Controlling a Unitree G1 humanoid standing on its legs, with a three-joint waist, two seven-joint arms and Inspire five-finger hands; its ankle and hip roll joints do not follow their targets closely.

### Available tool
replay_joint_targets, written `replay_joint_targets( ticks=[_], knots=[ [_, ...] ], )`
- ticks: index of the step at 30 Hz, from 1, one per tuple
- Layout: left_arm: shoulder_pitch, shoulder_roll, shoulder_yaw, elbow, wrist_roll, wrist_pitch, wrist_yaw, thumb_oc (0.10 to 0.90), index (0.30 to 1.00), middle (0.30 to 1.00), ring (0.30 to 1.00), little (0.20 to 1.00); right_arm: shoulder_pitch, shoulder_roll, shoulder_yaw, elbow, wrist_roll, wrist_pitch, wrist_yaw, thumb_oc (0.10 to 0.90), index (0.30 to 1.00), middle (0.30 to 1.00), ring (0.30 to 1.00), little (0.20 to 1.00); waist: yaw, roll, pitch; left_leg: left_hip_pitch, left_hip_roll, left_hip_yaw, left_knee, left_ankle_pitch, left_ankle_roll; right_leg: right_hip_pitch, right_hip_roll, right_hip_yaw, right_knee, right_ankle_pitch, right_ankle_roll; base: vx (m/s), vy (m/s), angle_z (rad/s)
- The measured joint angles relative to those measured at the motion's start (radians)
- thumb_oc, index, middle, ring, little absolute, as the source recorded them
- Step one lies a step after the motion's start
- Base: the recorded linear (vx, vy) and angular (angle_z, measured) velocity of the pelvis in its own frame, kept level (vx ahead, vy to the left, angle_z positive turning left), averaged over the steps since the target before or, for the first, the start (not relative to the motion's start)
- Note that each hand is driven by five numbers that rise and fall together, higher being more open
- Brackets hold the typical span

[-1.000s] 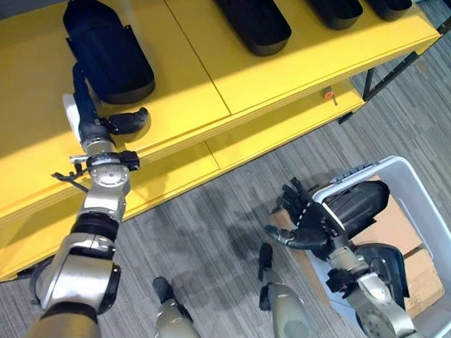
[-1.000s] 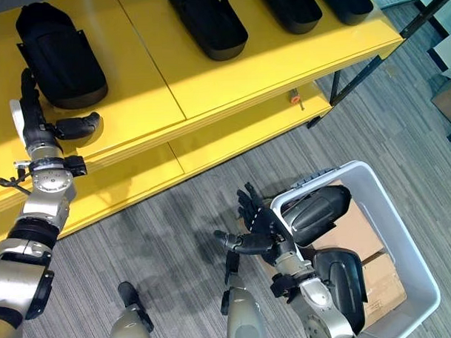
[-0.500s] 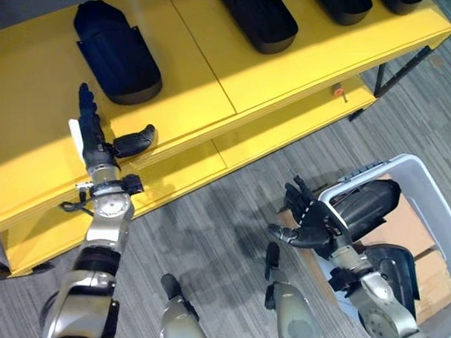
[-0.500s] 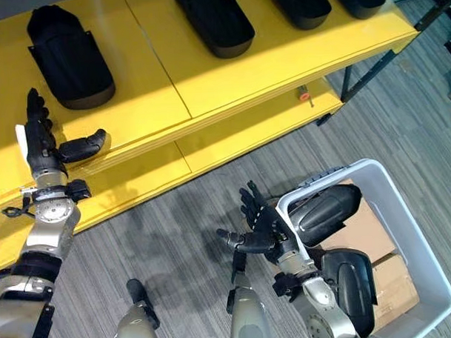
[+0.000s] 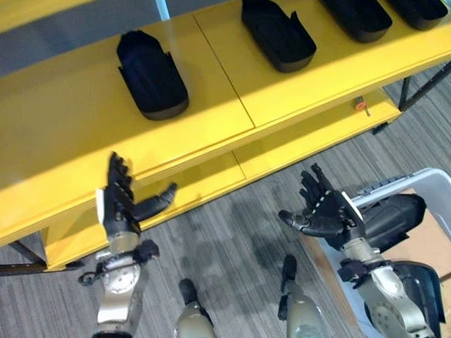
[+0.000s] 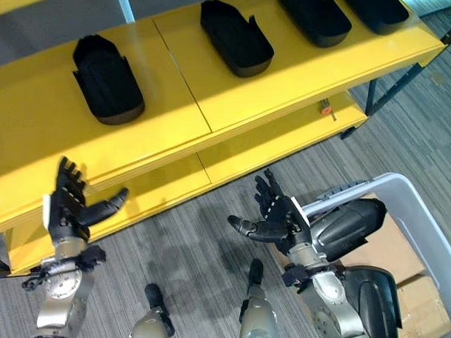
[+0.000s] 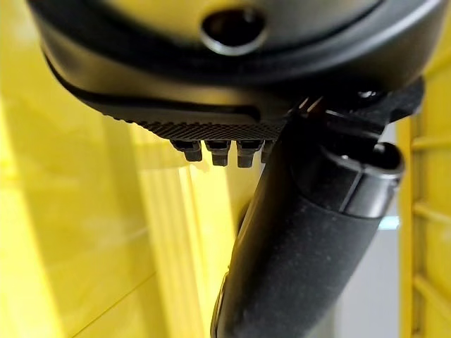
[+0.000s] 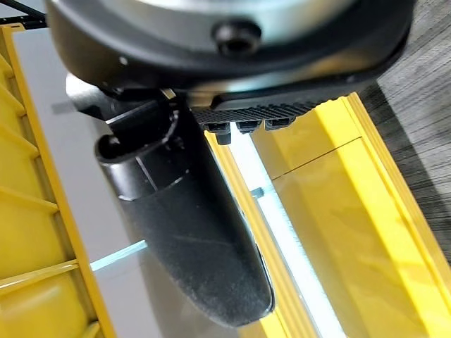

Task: Move parts from the plastic box to the shelf.

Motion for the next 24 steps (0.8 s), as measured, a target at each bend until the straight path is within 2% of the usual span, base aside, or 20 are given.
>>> replay_joint_targets(
  ticks=[5, 7, 12, 13, 14, 15, 16, 17, 18, 19, 20, 21, 22, 23, 24],
  knots=[
    [0.080, -0.041, -0.038, -0.041, -0.064, 0.011, -0.072, 0.900, 1.000, 1.000, 1.000, 1.000, -0.015, 0.002, 0.000, 0.000, 0.000, 0.000, -0.009, 0.900, 1.000, 1.000, 1.000, 1.000, -0.004, 0.026, -0.015, 0.048, 0.002, 0.016, -0.056, 0.024, 0.002, 0.004, 0.008, 0.009, 0.020, -0.016, -0.006, 0.01, -0.108, -0.05],
    [0.105, -0.039, -0.040, -0.063, -0.065, 0.022, -0.099, 0.900, 1.000, 1.000, 1.000, 1.000, -0.022, -0.002, -0.001, 0.000, -0.001, 0.000, -0.010, 0.900, 1.000, 1.000, 1.000, 1.000, -0.003, 0.027, -0.017, 0.073, 0.015, 0.028, -0.067, 0.024, 0.002, -0.003, 0.022, 0.024, 0.052, -0.041, -0.012, 0.01, -0.126, -0.22],
    [0.113, -0.038, -0.048, -0.092, -0.103, 0.023, -0.134, 0.900, 1.000, 1.000, 1.000, 1.000, -0.034, -0.044, -0.001, 0.000, -0.058, -0.001, -0.015, 0.900, 1.000, 1.000, 1.000, 1.000, 0.001, 0.048, -0.068, 0.071, 0.056, 0.028, -0.072, 0.023, 0.007, -0.078, 0.069, 0.058, 0.142, -0.096, -0.032, 0.02, -0.181, -0.31],
    [0.107, -0.036, -0.048, -0.113, -0.118, 0.023, -0.142, 0.900, 1.000, 1.000, 1.000, 1.000, -0.061, -0.067, 0.004, 0.000, -0.078, -0.001, -0.017, 0.900, 1.000, 1.000, 1.000, 1.000, 0.011, 0.047, -0.072, 0.072, 0.060, -0.036, -0.059, -0.008, 0.062, -0.104, 0.094, 0.088, 0.160, -0.108, -0.044, 0.08, -0.195, -0.75],
    [0.093, -0.036, -0.051, -0.116, -0.139, 0.025, -0.148, 0.900, 1.000, 1.000, 1.000, 1.000, -0.078, -0.069, 0.003, 0.000, -0.077, -0.002, -0.024, 0.900, 1.000, 1.000, 1.000, 1.000, 0.030, 0.046, -0.073, 0.070, 0.058, -0.140, -0.031, -0.021, 0.114, -0.120, 0.106, 0.115, 0.177, -0.113, -0.053, 0.15, -0.244, -0.90],
    [0.080, -0.034, -0.056, -0.114, -0.142, 0.025, -0.148, 0.900, 1.000, 1.000, 1.000, 1.000, -0.087, -0.065, 0.005, 0.004, -0.077, -0.002, -0.029, 0.900, 1.000, 1.000, 1.000, 1.000, 0.052, 0.028, -0.072, 0.050, 0.037, -0.255, 0.028, -0.038, 0.150, -0.130, 0.108, 0.155, 0.191, -0.118, -0.067, 0.17, -0.210, -0.69],
    [0.064, -0.035, -0.065, -0.103, -0.142, 0.024, -0.148, 0.900, 1.000, 1.000, 1.000, 1.000, -0.088, -0.060, 0.003, 0.008, -0.077, -0.002, -0.031, 0.900, 1.000, 1.000, 1.000, 1.000, 0.067, 0.013, -0.072, 0.023, 0.015, -0.351, 0.080, -0.045, 0.154, -0.129, 0.102, 0.189, 0.184, -0.113, -0.075, 0.12, -0.105, -0.57],
    [0.057, -0.037, -0.075, -0.098, -0.142, 0.026, -0.150, 0.900, 1.000, 1.000, 1.000, 1.000, -0.092, -0.060, 0.004, 0.010, -0.077, -0.001, -0.034, 0.900, 1.000, 1.000, 1.000, 1.000, 0.082, -0.006, -0.078, -0.005, -0.031, -0.457, 0.124, -0.079, 0.133, -0.129, 0.091, 0.213, 0.171, -0.107, -0.085, 0.11, 0.005, -0.59],
    [0.068, -0.037, -0.088, -0.101, -0.142, 0.028, -0.171, 0.900, 1.000, 1.000, 1.000, 1.000, -0.093, -0.060, -0.004, 0.009, -0.076, -0.001, -0.033, 0.900, 1.000, 1.000, 1.000, 1.000, 0.083, -0.023, -0.080, -0.021, -0.138, -0.523, 0.108, -0.134, 0.097, -0.099, 0.059, 0.253, 0.116, -0.099, -0.086, 0.08, 0.021, -0.54],
    [0.083, -0.034, -0.092, -0.111, -0.142, 0.031, -0.181, 0.900, 1.000, 1.000, 1.000, 1.000, -0.088, -0.059, -0.011, 0.008, -0.075, -0.001, -0.032, 0.900, 1.000, 1.000, 1.000, 1.000, 0.079, -0.025, -0.082, -0.023, -0.189, -0.526, 0.085, -0.147, 0.112, -0.077, 0.051, 0.249, 0.085, -0.085, -0.082, 0.09, 0.032, -0.56],
    [0.102, -0.037, -0.097, -0.124, -0.142, 0.030, -0.188, 0.900, 1.000, 1.000, 1.000, 1.000, -0.080, -0.062, -0.021, 0.007, -0.074, -0.001, -0.032, 0.900, 1.000, 1.000, 1.000, 1.000, 0.080, -0.016, -0.093, -0.027, -0.260, -0.554, 0.064, -0.163, 0.140, -0.072, 0.047, 0.249, 0.069, -0.081, -0.066, 0.03, 0.038, -0.70],
    [0.117, -0.029, -0.095, -0.126, -0.142, 0.030, -0.193, 0.900, 1.000, 1.000, 1.000, 1.000, -0.069, -0.050, -0.022, 0.006, -0.074, -0.002, -0.034, 0.900, 1.000, 1.000, 1.000, 1.000, 0.100, -0.024, -0.103, -0.038, -0.283, -0.594, 0.090, -0.167, 0.155, -0.077, 0.055, 0.257, 0.064, -0.093, -0.043, 0.02, 0.053, -0.83],
    [0.135, -0.031, -0.095, -0.124, -0.143, 0.034, -0.191, 0.900, 1.000, 1.000, 1.000, 1.000, -0.052, -0.046, -0.020, 0.004, -0.073, -0.003, -0.031, 0.900, 1.000, 1.000, 1.000, 1.000, 0.110, -0.024, -0.118, -0.043, -0.280, -0.585, 0.092, -0.174, 0.151, -0.093, 0.063, 0.251, 0.083, -0.108, -0.030, 0.01, 0.126, -0.77],
    [0.153, -0.009, -0.083, -0.129, -0.152, 0.034, -0.189, 0.900, 1.000, 1.000, 1.000, 1.000, -0.037, -0.006, -0.017, 0.008, -0.057, 0.002, -0.027, 0.900, 1.000, 1.000, 1.000, 1.000, 0.105, -0.051, -0.131, -0.054, -0.287, -0.605, 0.111, -0.193, 0.119, -0.187, 0.114, 0.207, 0.402, -0.233, -0.058, 0.00, 0.102, -0.48],
    [0.163, -0.004, -0.083, -0.124, -0.163, 0.037, -0.190, 0.900, 1.000, 1.000, 1.000, 1.000, -0.033, 0.011, -0.015, 0.009, -0.043, 0.003, -0.023, 0.900, 1.000, 1.000, 1.000, 1.000, 0.105, -0.065, -0.136, -0.050, -0.293, -0.597, 0.112, -0.187, 0.115, -0.169, 0.120, 0.211, 0.357, -0.259, -0.082, 0.03, 0.208, -0.38]
  ],
)
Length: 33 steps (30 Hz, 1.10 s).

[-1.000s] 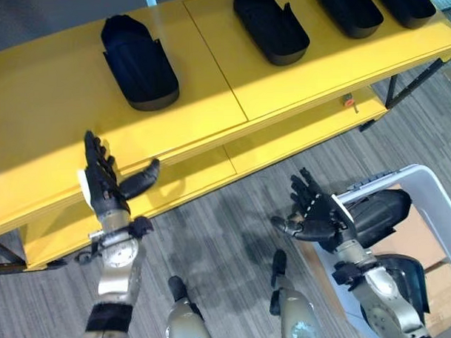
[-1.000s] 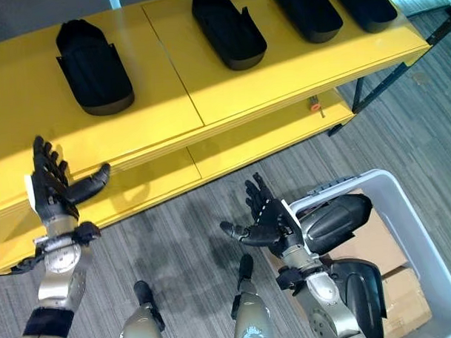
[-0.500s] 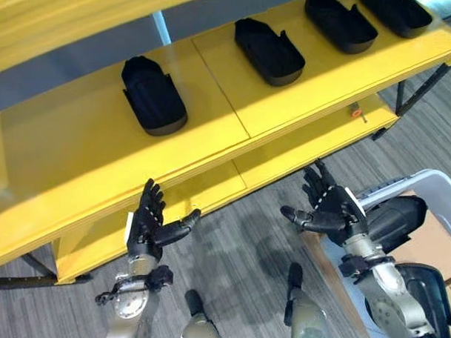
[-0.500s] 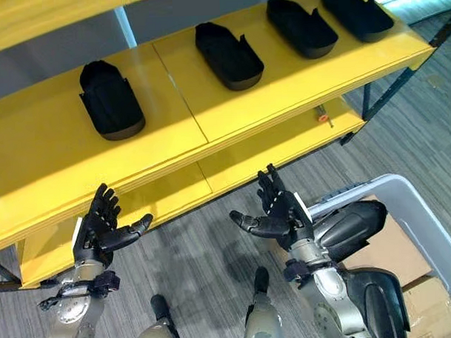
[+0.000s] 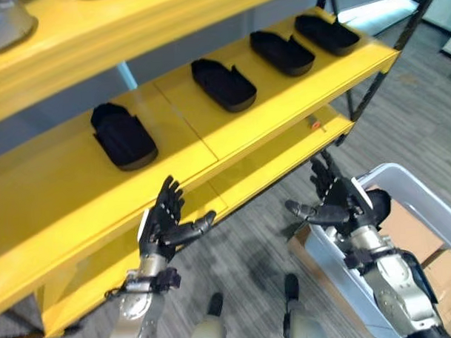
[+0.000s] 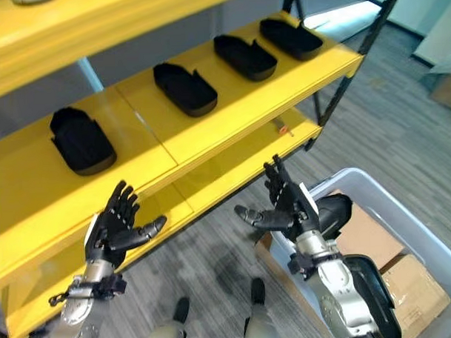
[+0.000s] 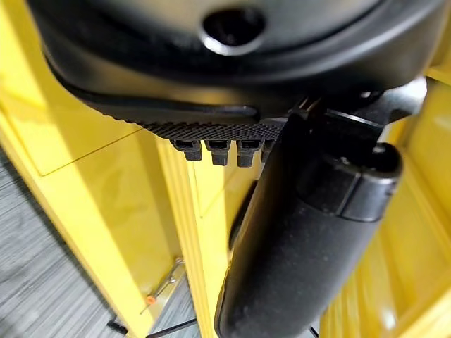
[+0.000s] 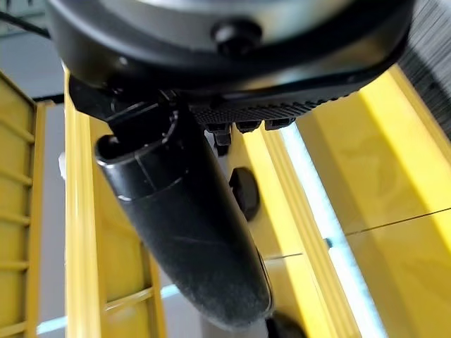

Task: Move parts from the plastic box to the shelf.

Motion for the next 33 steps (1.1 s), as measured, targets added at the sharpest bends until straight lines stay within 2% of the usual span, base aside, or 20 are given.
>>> replay_joint_targets(
  ticks=[4, 5, 7, 10, 15, 18, 19, 20, 21, 22, 23, 24, 25, 26, 27, 28, 29, 30, 31, 33],
  knots=[
    [0.016, 0.013, -0.014, -0.003, -0.012, 0.027, 0.010, 0.900, 1.000, 1.000, 1.000, 1.000, -0.009, 0.029, 0.003, 0.005, 0.009, 0.012, 0.005, 0.900, 1.000, 1.000, 1.000, 1.000, -0.001, 0.012, -0.002, 0.044, 0.006, 0.045, -0.023, 0.021, 0.005, 0.103, 0.013, 0.027, -0.189, 0.121, 0.021, 0.04, 0.183, -0.42],
    [0.016, 0.015, -0.016, -0.004, -0.011, 0.027, 0.006, 0.900, 1.000, 1.000, 1.000, 1.000, -0.012, 0.034, 0.011, 0.000, 0.009, 0.011, 0.007, 0.900, 1.000, 1.000, 1.000, 1.000, 0.009, 0.010, -0.002, 0.082, 0.003, 0.083, -0.045, 0.026, 0.014, 0.146, 0.005, 0.064, -0.258, 0.155, 0.029, 0.01, 0.155, -0.63],
    [0.009, 0.014, -0.015, -0.005, -0.011, 0.027, 0.004, 0.900, 1.000, 1.000, 1.000, 1.000, -0.012, 0.033, 0.016, -0.004, 0.009, 0.011, 0.011, 0.900, 1.000, 1.000, 1.000, 1.000, -0.009, 0.010, -0.002, 0.104, -0.026, 0.113, -0.046, 0.021, 0.032, 0.179, -0.015, 0.085, -0.313, 0.187, 0.039, 0.00, 0.125, -0.47],
    [-0.003, 0.014, -0.010, -0.006, -0.011, 0.027, 0.002, 0.900, 1.000, 1.000, 1.000, 1.000, -0.004, 0.035, 0.027, -0.004, 0.009, 0.017, 0.013, 0.900, 1.000, 1.000, 1.000, 1.000, -0.027, 0.010, -0.004, 0.109, -0.055, 0.161, -0.044, 0.018, 0.059, 0.181, -0.043, 0.128, -0.342, 0.214, 0.056, 0.00, 0.175, -0.34],
    [-0.005, 0.016, -0.017, -0.007, -0.011, 0.027, 0.002, 0.900, 1.000, 1.000, 1.000, 1.000, 0.016, 0.036, 0.035, -0.005, 0.007, 0.042, 0.019, 0.900, 1.000, 1.000, 1.000, 1.000, -0.053, 0.009, -0.005, 0.136, -0.072, 0.222, -0.039, 0.004, 0.078, 0.176, -0.048, 0.190, -0.338, 0.227, 0.071, -0.01, 0.113, -0.37],
    [-0.009, 0.016, -0.023, -0.007, -0.010, 0.028, 0.002, 0.900, 1.000, 1.000, 1.000, 1.000, 0.001, 0.043, 0.038, -0.005, 0.003, 0.042, 0.017, 0.900, 1.000, 1.000, 1.000, 1.000, -0.063, 0.004, -0.006, 0.131, -0.087, 0.294, -0.017, -0.023, 0.104, 0.129, -0.042, 0.231, -0.316, 0.269, 0.085, -0.06, 0.072, -0.79],
    [-0.011, 0.016, -0.022, -0.007, -0.010, 0.027, 0.006, 0.900, 1.000, 1.000, 1.000, 1.000, -0.020, 0.053, 0.056, 0.000, -0.005, 0.043, 0.011, 0.900, 1.000, 1.000, 1.000, 1.000, -0.064, 0.005, -0.005, 0.115, -0.085, 0.336, 0.009, -0.037, 0.119, 0.095, -0.027, 0.213, -0.311, 0.326, 0.086, -0.09, 0.032, -1.47],
    [-0.010, 0.016, -0.016, -0.007, -0.010, 0.025, 0.015, 0.900, 1.000, 1.000, 1.000, 1.000, -0.055, 0.053, 0.073, 0.011, -0.016, 0.044, 0.005, 0.900, 1.000, 1.000, 1.000, 1.000, -0.051, 0.006, -0.003, 0.088, -0.090, 0.350, 0.031, -0.059, 0.139, 0.052, 0.003, 0.170, -0.328, 0.423, 0.098, -0.02, -0.022, -1.91],
    [-0.007, 0.019, -0.009, -0.001, -0.010, 0.025, 0.015, 0.900, 1.000, 1.000, 1.000, 1.000, -0.091, 0.056, 0.096, 0.027, -0.024, 0.042, 0.006, 0.900, 1.000, 1.000, 1.000, 1.000, -0.015, 0.013, 0.001, 0.083, -0.060, 0.386, 0.034, -0.044, 0.153, 0.035, -0.010, 0.021, -0.369, 0.396, 0.126, -0.01, -0.067, -1.72],
    [-0.021, 0.016, -0.011, 0.024, -0.007, 0.032, 0.011, 0.900, 1.000, 1.000, 1.000, 1.000, -0.102, 0.065, 0.098, 0.035, -0.036, 0.041, 0.006, 0.900, 1.000, 1.000, 1.000, 1.000, -0.027, 0.022, 0.010, 0.082, -0.054, 0.411, 0.043, -0.036, 0.139, 0.045, -0.059, -0.198, -0.332, 0.301, 0.042, -0.01, -0.103, -1.69],
    [-0.027, -0.050, -0.014, 0.044, -0.007, 0.046, 0.014, 0.900, 1.000, 1.000, 1.000, 1.000, -0.108, 0.057, 0.117, 0.044, -0.042, 0.053, -0.008, 0.900, 1.000, 1.000, 1.000, 1.000, -0.010, 0.059, 0.008, 0.108, -0.033, 0.478, 0.014, -0.022, 0.134, 0.086, -0.204, -0.509, -0.206, 0.186, -0.012, 0.04, -0.129, -1.28],
    [-0.016, -0.067, -0.012, 0.040, -0.008, 0.045, 0.014, 0.900, 1.000, 1.000, 1.000, 1.000, -0.110, 0.057, 0.125, 0.044, -0.046, 0.052, -0.006, 0.900, 1.000, 1.000, 1.000, 1.000, 0.009, 0.082, 0.012, 0.113, -0.015, 0.495, 0.009, -0.023, 0.133, 0.107, -0.241, -0.552, -0.180, 0.174, 0.008, 0.02, -0.156, -1.19],
    [-0.013, -0.071, -0.013, 0.039, -0.008, 0.049, 0.013, 0.900, 1.000, 1.000, 1.000, 1.000, -0.111, 0.057, 0.125, 0.044, -0.054, 0.053, -0.006, 0.900, 1.000, 1.000, 1.000, 1.000, 0.007, 0.100, 0.020, 0.117, 0.007, 0.507, 0.003, -0.025, 0.125, 0.137, -0.279, -0.550, -0.178, 0.171, 0.021, 0.09, -0.172, -0.88],
    [-0.011, -0.064, -0.009, 0.036, -0.008, 0.049, 0.016, 0.900, 1.000, 1.000, 1.000, 1.000, -0.112, 0.058, 0.127, 0.043, -0.070, 0.059, -0.008, 0.900, 1.000, 1.000, 1.000, 1.000, 0.024, 0.103, 0.022, 0.122, 0.015, 0.520, -0.017, 0.002, 0.100, 0.168, -0.308, -0.530, -0.190, 0.177, 0.066, 0.07, -0.189, -0.50],
    [-0.018, -0.054, 0.002, 0.034, -0.008, 0.049, 0.016, 0.900, 1.000, 1.000, 1.000, 1.000, -0.108, 0.058, 0.127, 0.039, -0.074, 0.059, -0.010, 0.900, 1.000, 1.000, 1.000, 1.000, 0.027, 0.092, 0.021, 0.120, 0.024, 0.521, -0.044, 0.021, 0.085, 0.214, -0.321, -0.521, -0.224, 0.186, 0.094, 0.18, -0.206, -0.33],
    [-0.023, -0.046, 0.014, 0.031, -0.008, 0.049, 0.016, 0.900, 1.000, 1.000, 1.000, 1.000, -0.105, 0.059, 0.127, 0.039, -0.075, 0.059, -0.012, 0.900, 1.000, 1.000, 1.000, 1.000, 0.030, 0.069, 0.020, 0.121, 0.019, 0.517, -0.061, 0.041, 0.071, 0.256, -0.321, -0.515, -0.245, 0.191, 0.096, 0.13, -0.146, 0.10],
    [-0.025, -0.025, 0.023, 0.021, -0.008, 0.048, 0.018, 0.900, 1.000, 1.000, 1.000, 1.000, -0.104, 0.061, 0.127, 0.039, -0.075, 0.061, -0.014, 0.900, 1.000, 1.000, 1.000, 1.000, 0.033, 0.032, 0.021, 0.119, 0.007, 0.515, -0.067, 0.053, 0.056, 0.299, -0.315, -0.495, -0.273, 0.190, 0.129, 0.21, -0.245, 0.08],
    [-0.022, -0.046, 0.018, 0.021, -0.010, 0.050, 0.024, 0.900, 1.000, 1.000, 1.000, 1.000, -0.115, 0.042, 0.122, 0.044, -0.082, 0.067, -0.019, 0.900, 1.000, 1.000, 1.000, 1.000, 0.032, 0.069, 0.028, 0.118, 0.043, 0.505, -0.079, 0.075, 0.032, 0.296, -0.272, -0.498, -0.278, 0.220, 0.104, 0.13, -0.162, 0.09],
    [-0.009, -0.048, 0.015, 0.008, -0.010, 0.050, 0.023, 0.900, 1.000, 1.000, 1.000, 1.000, -0.112, 0.030, 0.114, 0.044, -0.084, 0.068, -0.021, 0.900, 1.000, 1.000, 1.000, 1.000, 0.016, 0.072, 0.027, 0.122, 0.056, 0.490, -0.096, 0.085, 0.021, 0.298, -0.262, -0.498, -0.270, 0.191, 0.107, 0.20, -0.260, 0.05],
    [0.008, -0.066, 0.011, -0.005, -0.011, 0.048, 0.019, 0.900, 1.000, 1.000, 1.000, 1.000, -0.108, 0.026, 0.096, 0.043, -0.084, 0.070, -0.029, 0.900, 1.000, 1.000, 1.000, 1.000, 0.006, 0.081, 0.026, 0.124, 0.075, 0.486, -0.126, 0.112, 0.024, 0.284, -0.235, -0.499, -0.264, 0.183, 0.091, 0.20, -0.328, 0.00]
  ],
)
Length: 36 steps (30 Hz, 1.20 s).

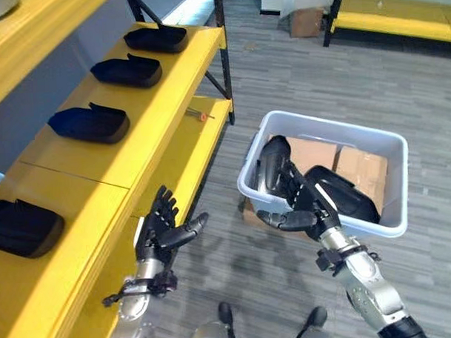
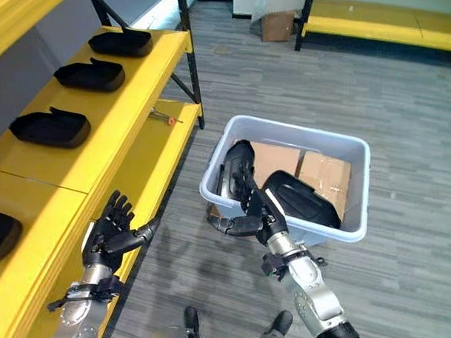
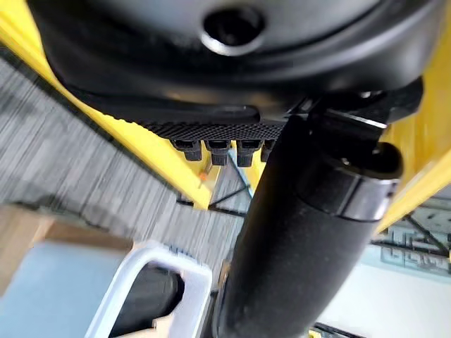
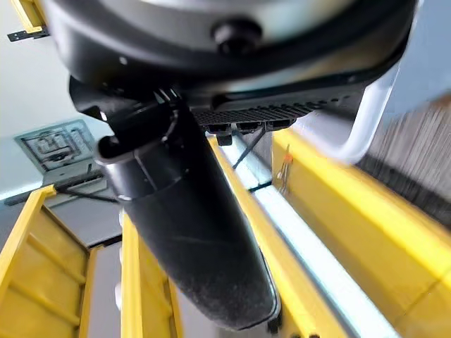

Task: Move parts from the plastic box to the shelf.

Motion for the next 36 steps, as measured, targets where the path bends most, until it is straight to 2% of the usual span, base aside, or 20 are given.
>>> replay_joint_targets(
  ticks=[1, 4, 5, 7, 8, 10, 12, 13, 16, 17, 19, 21, 22, 23, 24, 25, 27, 31, 32, 36],
  knots=[
    [-0.001, -0.004, -0.008, -0.001, 0.000, 0.001, -0.002, 0.900, 1.000, 1.000, 1.000, 1.000, 0.001, -0.018, -0.013, 0.002, 0.000, 0.001, 0.000, 0.900, 1.000, 1.000, 1.000, 1.000, -0.021, 0.007, -0.001, -0.003, 0.031, -0.006, -0.011, 0.009, -0.022, -0.005, 0.026, -0.003, 0.002, -0.017, -0.004, 0.16, -0.287, -0.09],
    [-0.018, -0.004, -0.010, 0.002, -0.002, 0.002, 0.002, 0.900, 1.000, 1.000, 1.000, 1.000, 0.010, -0.016, -0.039, 0.002, 0.001, 0.001, -0.012, 0.900, 1.000, 1.000, 1.000, 1.000, -0.036, -0.007, -0.002, -0.006, 0.063, -0.011, -0.020, 0.022, -0.041, -0.007, 0.069, -0.006, -0.012, -0.023, -0.015, 0.14, -0.274, -0.06],
    [-0.026, -0.005, -0.011, 0.002, -0.003, 0.001, 0.007, 0.900, 1.000, 1.000, 1.000, 1.000, 0.007, -0.020, -0.041, 0.002, 0.001, -0.003, -0.021, 0.900, 1.000, 1.000, 1.000, 1.000, -0.052, -0.006, -0.003, -0.018, 0.091, -0.010, -0.012, 0.018, -0.046, -0.020, 0.087, -0.006, 0.001, -0.036, -0.030, 0.09, -0.193, -0.05],
    [-0.033, 0.000, -0.011, 0.001, -0.003, 0.001, 0.018, 0.900, 1.000, 1.000, 1.000, 1.000, 0.005, -0.017, -0.039, -0.001, 0.001, -0.009, -0.022, 0.900, 1.000, 1.000, 1.000, 1.000, -0.052, -0.009, -0.005, -0.026, 0.100, -0.015, -0.015, 0.027, -0.051, -0.030, 0.100, -0.002, -0.002, -0.036, -0.041, 0.14, -0.266, -0.09],
    [-0.037, -0.003, -0.010, 0.001, -0.003, 0.001, 0.021, 0.900, 1.000, 1.000, 1.000, 1.000, 0.003, -0.018, -0.036, 0.003, 0.001, -0.018, -0.025, 0.900, 1.000, 1.000, 1.000, 1.000, -0.055, -0.003, -0.005, -0.036, 0.128, -0.008, -0.001, 0.032, -0.066, -0.051, 0.125, 0.001, 0.016, -0.057, -0.051, 0.11, -0.209, -0.17],
    [-0.037, 0.000, -0.001, 0.005, -0.004, 0.001, 0.027, 0.900, 1.000, 1.000, 1.000, 1.000, 0.008, -0.013, -0.025, 0.003, 0.003, -0.018, -0.028, 0.900, 1.000, 1.000, 1.000, 1.000, -0.025, -0.020, -0.006, -0.066, 0.147, -0.025, 0.072, 0.029, -0.062, -0.069, 0.147, 0.038, 0.032, -0.077, -0.072, 0.09, -0.170, -0.34],
    [-0.028, 0.000, 0.002, 0.007, -0.005, 0.001, 0.028, 0.900, 1.000, 1.000, 1.000, 1.000, 0.009, -0.013, -0.022, 0.003, 0.003, -0.019, -0.027, 0.900, 1.000, 1.000, 1.000, 1.000, -0.010, -0.020, -0.005, -0.088, 0.160, -0.049, 0.142, 0.030, -0.061, -0.072, 0.155, 0.049, 0.039, -0.087, -0.079, 0.10, -0.145, -0.34],
    [-0.018, 0.000, 0.002, 0.010, -0.005, 0.001, 0.028, 0.900, 1.000, 1.000, 1.000, 1.000, 0.020, -0.017, -0.023, 0.002, 0.005, -0.020, -0.027, 0.900, 1.000, 1.000, 1.000, 1.000, 0.006, -0.027, -0.006, -0.117, 0.159, -0.110, 0.208, 0.055, -0.046, -0.056, 0.162, 0.066, 0.018, -0.090, -0.092, 0.05, -0.050, -0.26],
    [-0.007, -0.004, 0.002, 0.009, -0.005, 0.000, 0.024, 0.900, 1.000, 1.000, 1.000, 1.000, 0.027, -0.020, -0.029, -0.006, 0.006, -0.024, -0.028, 0.900, 1.000, 1.000, 1.000, 1.000, 0.028, -0.030, -0.005, -0.135, 0.160, -0.170, 0.223, 0.108, -0.062, -0.027, 0.189, 0.068, -0.051, -0.053, -0.112, 0.09, 0.013, -0.06],
    [-0.004, -0.004, -0.002, 0.010, -0.006, 0.000, 0.022, 0.900, 1.000, 1.000, 1.000, 1.000, 0.029, -0.024, -0.034, -0.010, 0.009, -0.028, -0.026, 0.900, 1.000, 1.000, 1.000, 1.000, 0.024, -0.042, 0.002, -0.180, 0.160, -0.190, 0.253, 0.111, -0.067, -0.029, 0.191, 0.070, -0.072, -0.052, -0.124, 0.12, 0.130, -0.06],
    [0.003, -0.003, -0.012, 0.013, -0.006, 0.001, 0.020, 0.900, 1.000, 1.000, 1.000, 1.000, 0.035, -0.026, -0.044, -0.010, 0.013, -0.032, -0.028, 0.900, 1.000, 1.000, 1.000, 1.000, 0.020, -0.057, 0.011, -0.194, 0.136, -0.185, 0.111, 0.086, -0.060, -0.040, 0.183, 0.079, -0.111, -0.035, -0.129, 0.12, 0.145, 0.00],
    [0.005, -0.004, -0.027, 0.014, -0.006, 0.002, 0.020, 0.900, 1.000, 1.000, 1.000, 1.000, 0.045, -0.029, -0.050, -0.004, 0.013, -0.033, -0.029, 0.900, 1.000, 1.000, 1.000, 1.000, 0.031, -0.058, 0.017, -0.185, 0.117, -0.187, -0.019, 0.094, -0.055, -0.059, 0.188, 0.091, -0.106, -0.033, -0.127, 0.17, 0.205, -0.17],
    [0.010, -0.004, -0.035, 0.017, -0.005, 0.002, 0.020, 0.900, 1.000, 1.000, 1.000, 1.000, 0.048, -0.033, -0.049, -0.003, 0.012, -0.035, -0.028, 0.900, 1.000, 1.000, 1.000, 1.000, 0.033, -0.050, 0.020, -0.195, 0.116, -0.214, -0.052, 0.094, -0.057, -0.061, 0.197, 0.110, -0.108, -0.025, -0.115, 0.19, 0.236, -0.70],
    [0.013, -0.005, -0.036, 0.020, -0.005, 0.002, 0.017, 0.900, 1.000, 1.000, 1.000, 1.000, 0.042, -0.036, -0.049, 0.000, 0.009, -0.039, -0.028, 0.900, 1.000, 1.000, 1.000, 1.000, 0.054, -0.037, 0.024, -0.179, 0.090, -0.287, -0.101, 0.083, -0.057, -0.078, 0.212, 0.153, -0.120, -0.013, -0.100, 0.15, 0.221, -1.10],
    [0.018, -0.002, -0.034, 0.017, -0.005, 0.001, 0.018, 0.900, 1.000, 1.000, 1.000, 1.000, 0.033, -0.044, -0.050, 0.002, 0.008, -0.039, -0.025, 0.900, 1.000, 1.000, 1.000, 1.000, 0.075, -0.021, 0.029, -0.168, 0.094, -0.296, -0.092, 0.124, -0.079, -0.082, 0.231, 0.182, -0.132, 0.015, -0.089, 0.15, 0.252, -1.24],
    [0.004, 0.010, -0.020, 0.025, -0.006, 0.007, 0.021, 0.900, 1.000, 1.000, 1.000, 1.000, 0.033, -0.020, -0.050, 0.004, 0.005, -0.037, -0.026, 0.900, 1.000, 1.000, 1.000, 1.000, 0.075, -0.049, 0.042, -0.166, 0.076, -0.266, -0.082, 0.113, -0.079, -0.082, 0.212, 0.214, -0.156, 0.025, -0.080, 0.11, 0.186, -0.86],
    [0.003, 0.016, 0.011, 0.017, -0.006, 0.009, 0.020, 0.900, 1.000, 1.000, 1.000, 1.000, 0.059, 0.012, -0.048, 0.000, -0.010, -0.038, -0.021, 0.900, 1.000, 1.000, 1.000, 1.000, 0.059, -0.071, 0.043, -0.152, 0.030, -0.225, -0.086, 0.118, -0.045, -0.082, 0.169, 0.237, -0.149, 0.031, -0.070, 0.15, 0.234, -0.30],
    [-0.010, 0.060, 0.017, -0.012, -0.006, 0.002, 0.019, 0.900, 1.000, 1.000, 1.000, 1.000, 0.073, 0.030, -0.032, -0.001, -0.028, -0.035, -0.014, 0.900, 1.000, 1.000, 1.000, 1.000, 0.060, -0.078, 0.046, -0.108, -0.006, -0.175, -0.068, 0.087, -0.026, -0.054, 0.143, 0.261, -0.147, 0.053, -0.056, 0.12, 0.256, -0.32],
    [0.002, 0.089, 0.030, -0.012, -0.006, -0.003, 0.020, 0.900, 1.000, 1.000, 1.000, 1.000, 0.048, 0.039, -0.010, -0.001, -0.031, -0.035, -0.006, 0.900, 1.000, 1.000, 1.000, 1.000, 0.075, -0.083, 0.049, -0.084, -0.001, -0.130, -0.048, 0.061, -0.021, -0.055, 0.136, 0.296, -0.130, 0.046, -0.046, 0.04, 0.132, -0.66],
    [-0.025, 0.094, 0.032, -0.017, -0.005, -0.004, 0.021, 0.900, 1.000, 1.000, 1.000, 1.000, 0.048, 0.037, -0.012, -0.003, -0.049, -0.034, -0.005, 0.900, 1.000, 1.000, 1.000, 1.000, 0.050, -0.094, 0.055, -0.076, -0.008, -0.103, -0.028, 0.034, -0.020, -0.053, 0.135, 0.319, -0.137, 0.046, -0.044, 0.04, 0.166, -0.30]
  ],
)
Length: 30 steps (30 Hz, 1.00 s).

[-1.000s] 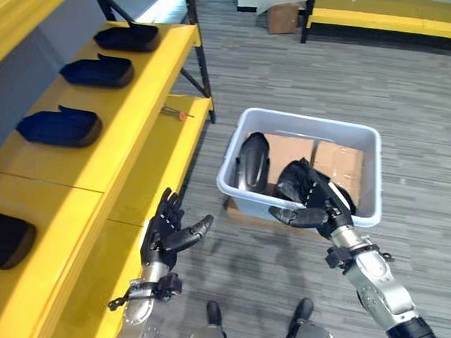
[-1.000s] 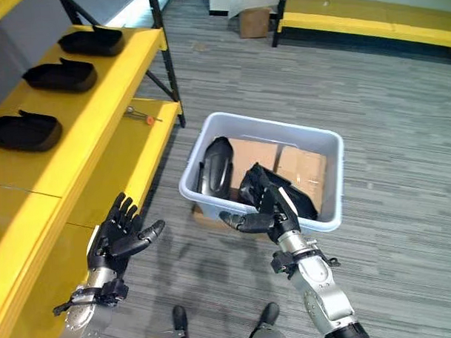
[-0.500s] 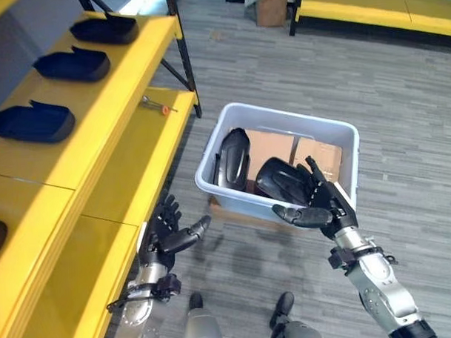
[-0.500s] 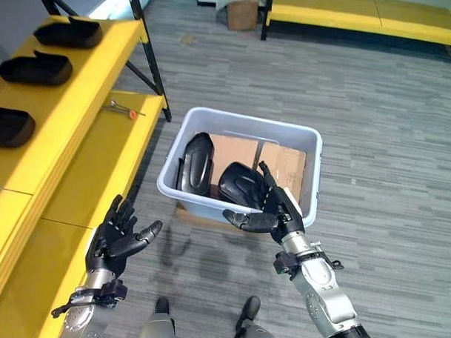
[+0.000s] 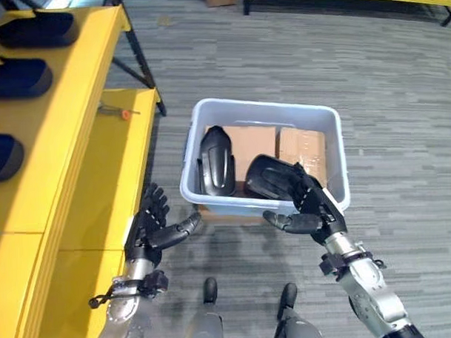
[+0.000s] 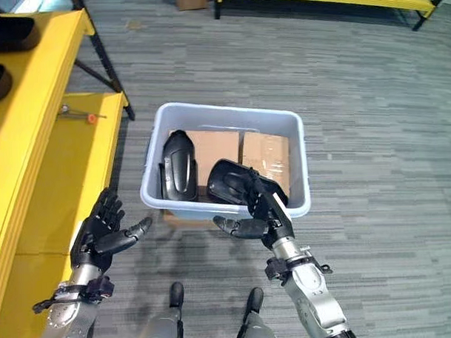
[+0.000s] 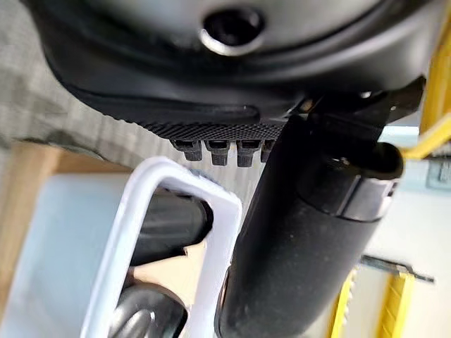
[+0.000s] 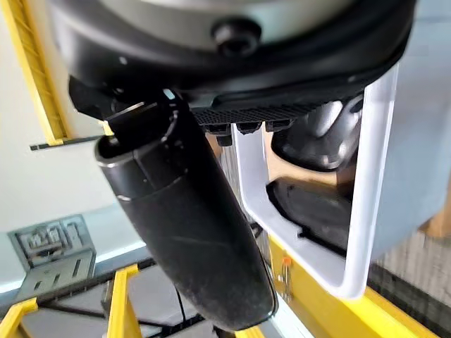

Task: Move parts from the plastic box to the shelf.

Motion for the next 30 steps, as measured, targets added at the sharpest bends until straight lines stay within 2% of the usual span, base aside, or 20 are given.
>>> replay_joint_targets(
  ticks=[2, 7, 15, 22, 24, 30],
  knots=[
    [-0.015, 0.001, -0.005, -0.002, 0.001, 0.000, 0.002, 0.900, 1.000, 1.000, 1.000, 1.000, 0.002, -0.010, -0.004, 0.000, -0.020, 0.004, -0.003, 0.900, 1.000, 1.000, 1.000, 1.000, -0.026, -0.011, 0.006, -0.013, 0.003, 0.007, 0.014, -0.010, 0.001, -0.009, 0.002, 0.006, -0.002, 0.000, 0.001, 0.03, 0.124, -0.10],
    [-0.024, -0.001, -0.028, -0.002, 0.002, 0.001, 0.005, 0.900, 1.000, 1.000, 1.000, 1.000, -0.001, -0.023, -0.031, -0.005, -0.062, 0.009, -0.018, 0.900, 1.000, 1.000, 1.000, 1.000, -0.044, -0.020, 0.013, -0.038, 0.006, 0.017, 0.022, -0.016, 0.001, -0.036, 0.004, 0.017, -0.008, 0.004, 0.005, 0.02, 0.047, -0.07],
    [-0.019, -0.016, -0.029, -0.003, 0.002, 0.002, 0.020, 0.900, 1.000, 1.000, 1.000, 1.000, -0.048, -0.036, -0.026, -0.028, -0.098, 0.009, -0.051, 0.900, 1.000, 1.000, 1.000, 1.000, -0.046, -0.022, 0.014, -0.068, 0.013, 0.013, 0.023, -0.012, -0.003, -0.062, 0.008, 0.013, -0.009, 0.005, 0.005, 0.00, 0.000, 0.00],
    [-0.032, -0.016, -0.050, -0.003, 0.001, 0.003, 0.020, 0.900, 1.000, 1.000, 1.000, 1.000, -0.218, -0.043, 0.000, -0.016, -0.099, 0.009, -0.098, 0.900, 1.000, 1.000, 1.000, 1.000, -0.015, -0.034, 0.052, -0.092, 0.022, -0.010, 0.025, -0.003, -0.009, -0.071, 0.014, -0.011, -0.009, 0.005, 0.005, -0.01, -0.035, 0.08],
    [-0.044, -0.016, -0.066, -0.003, 0.000, 0.005, 0.024, 0.900, 1.000, 1.000, 1.000, 1.000, -0.283, -0.040, 0.019, 0.017, -0.099, 0.008, -0.113, 0.900, 1.000, 1.000, 1.000, 1.000, 0.012, -0.040, 0.071, -0.098, 0.023, -0.015, 0.026, -0.002, -0.011, -0.072, 0.017, -0.017, -0.009, 0.005, 0.004, -0.01, -0.018, 0.07],
    [-0.060, -0.013, -0.074, -0.004, 0.000, 0.007, 0.042, 0.900, 1.000, 1.000, 1.000, 1.000, -0.388, -0.024, 0.041, 0.095, -0.097, 0.009, -0.176, 0.900, 1.000, 1.000, 1.000, 1.000, 0.040, -0.044, 0.094, -0.123, 0.023, -0.033, 0.029, 0.001, -0.012, -0.083, 0.015, -0.035, -0.009, 0.005, 0.004, -0.01, -0.012, 0.09]
  ],
)
